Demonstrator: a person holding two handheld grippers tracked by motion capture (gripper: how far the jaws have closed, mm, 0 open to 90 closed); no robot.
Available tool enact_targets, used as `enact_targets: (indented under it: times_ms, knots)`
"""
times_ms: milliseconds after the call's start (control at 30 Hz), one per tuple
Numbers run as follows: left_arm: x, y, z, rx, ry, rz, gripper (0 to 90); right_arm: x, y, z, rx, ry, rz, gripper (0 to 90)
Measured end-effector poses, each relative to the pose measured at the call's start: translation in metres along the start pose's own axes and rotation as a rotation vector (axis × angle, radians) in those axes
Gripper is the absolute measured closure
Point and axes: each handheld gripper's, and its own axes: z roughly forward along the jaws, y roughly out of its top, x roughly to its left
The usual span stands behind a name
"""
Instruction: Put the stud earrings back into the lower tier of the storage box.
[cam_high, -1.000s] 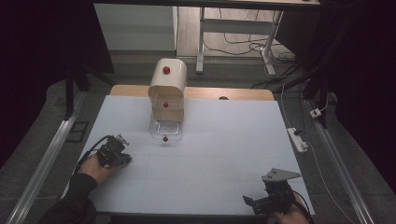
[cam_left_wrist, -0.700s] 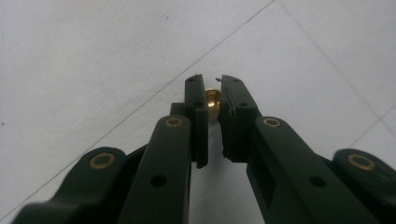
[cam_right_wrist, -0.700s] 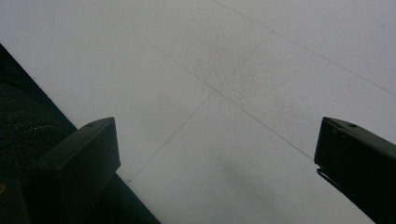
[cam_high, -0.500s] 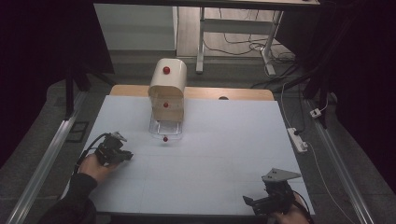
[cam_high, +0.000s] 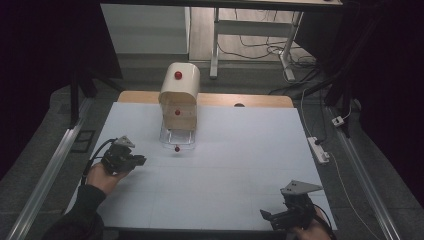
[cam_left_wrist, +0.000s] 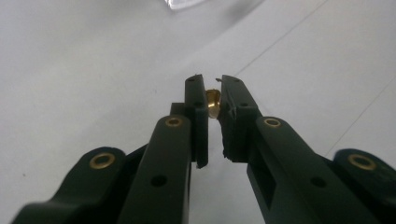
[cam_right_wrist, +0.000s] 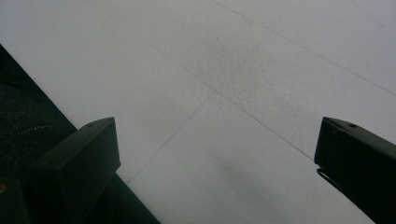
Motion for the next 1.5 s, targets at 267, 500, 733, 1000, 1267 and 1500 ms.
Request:
enact_targets:
  times_ms: [267,500,733,1000,1267,1500]
  knots:
    - [-0.003,0.008,-0.010,-0.085,-0.007,-0.008,81.2,0.000,0.000,0.000,-0.002,0.001,0.002,0.0]
    - [-0.006,0.015,-0.012,-0.125,-0.021,-0.008,81.2,0.000,0.000,0.000,-0.003,0.001,0.003,0.0]
    - [-0.008,0.024,-0.010,-0.155,-0.040,-0.011,81.2,0.000,0.000,0.000,-0.001,-0.001,0.005,0.0]
    - [-0.011,0.039,-0.001,-0.167,-0.046,0.002,81.1,-0.001,0.000,0.001,0.002,-0.001,0.008,0.0]
    - [-0.011,0.052,0.010,-0.168,-0.039,0.010,81.1,-0.001,0.000,0.001,0.010,-0.003,0.007,0.0]
    - [-0.010,0.062,0.018,-0.171,-0.037,0.010,81.1,-0.001,0.000,0.001,0.009,-0.002,0.007,0.0]
